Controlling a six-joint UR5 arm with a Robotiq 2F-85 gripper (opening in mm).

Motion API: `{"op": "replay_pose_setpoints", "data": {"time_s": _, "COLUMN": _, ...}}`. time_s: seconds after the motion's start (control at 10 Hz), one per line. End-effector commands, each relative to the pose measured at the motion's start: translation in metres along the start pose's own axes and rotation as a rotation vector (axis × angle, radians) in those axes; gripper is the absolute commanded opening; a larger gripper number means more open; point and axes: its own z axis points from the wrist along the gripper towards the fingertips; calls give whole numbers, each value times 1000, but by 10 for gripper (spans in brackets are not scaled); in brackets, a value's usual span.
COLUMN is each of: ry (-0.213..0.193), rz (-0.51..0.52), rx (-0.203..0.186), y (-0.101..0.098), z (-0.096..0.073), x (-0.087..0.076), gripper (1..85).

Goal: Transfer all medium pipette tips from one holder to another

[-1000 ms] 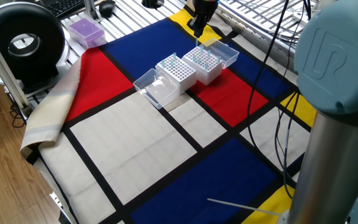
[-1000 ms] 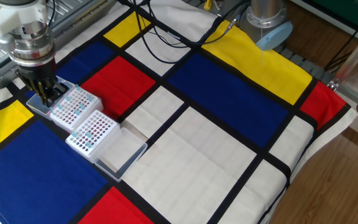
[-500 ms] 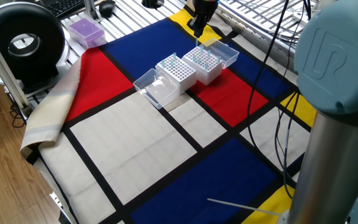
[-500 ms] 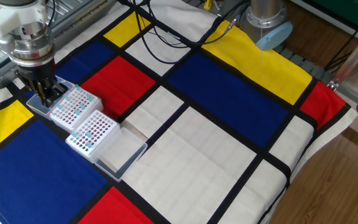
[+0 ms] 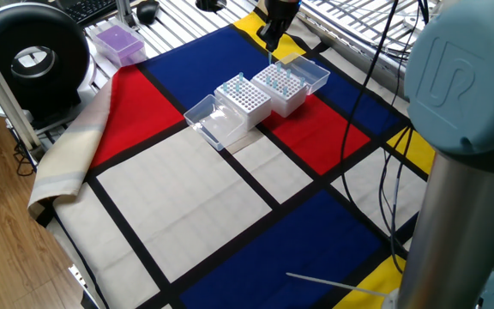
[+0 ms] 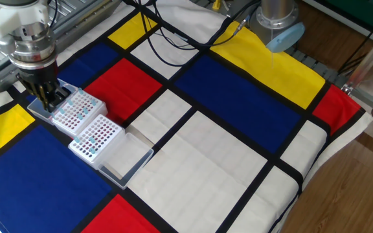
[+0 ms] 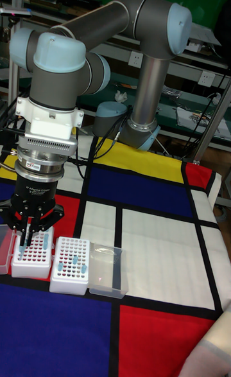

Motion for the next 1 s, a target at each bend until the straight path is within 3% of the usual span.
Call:
{"op": "replay_pose_setpoints", "data": {"time_s": 0.0, "ry": 2, "rz": 17, "rx": -7, "y": 1, "z": -3, "x": 2, "gripper": 70}}
{"op": "replay_pose_setpoints", "data": {"time_s": 0.9, "ry": 0, "rz": 11, "rx": -10, "y": 2, "z": -4, "x": 4, "gripper": 70}}
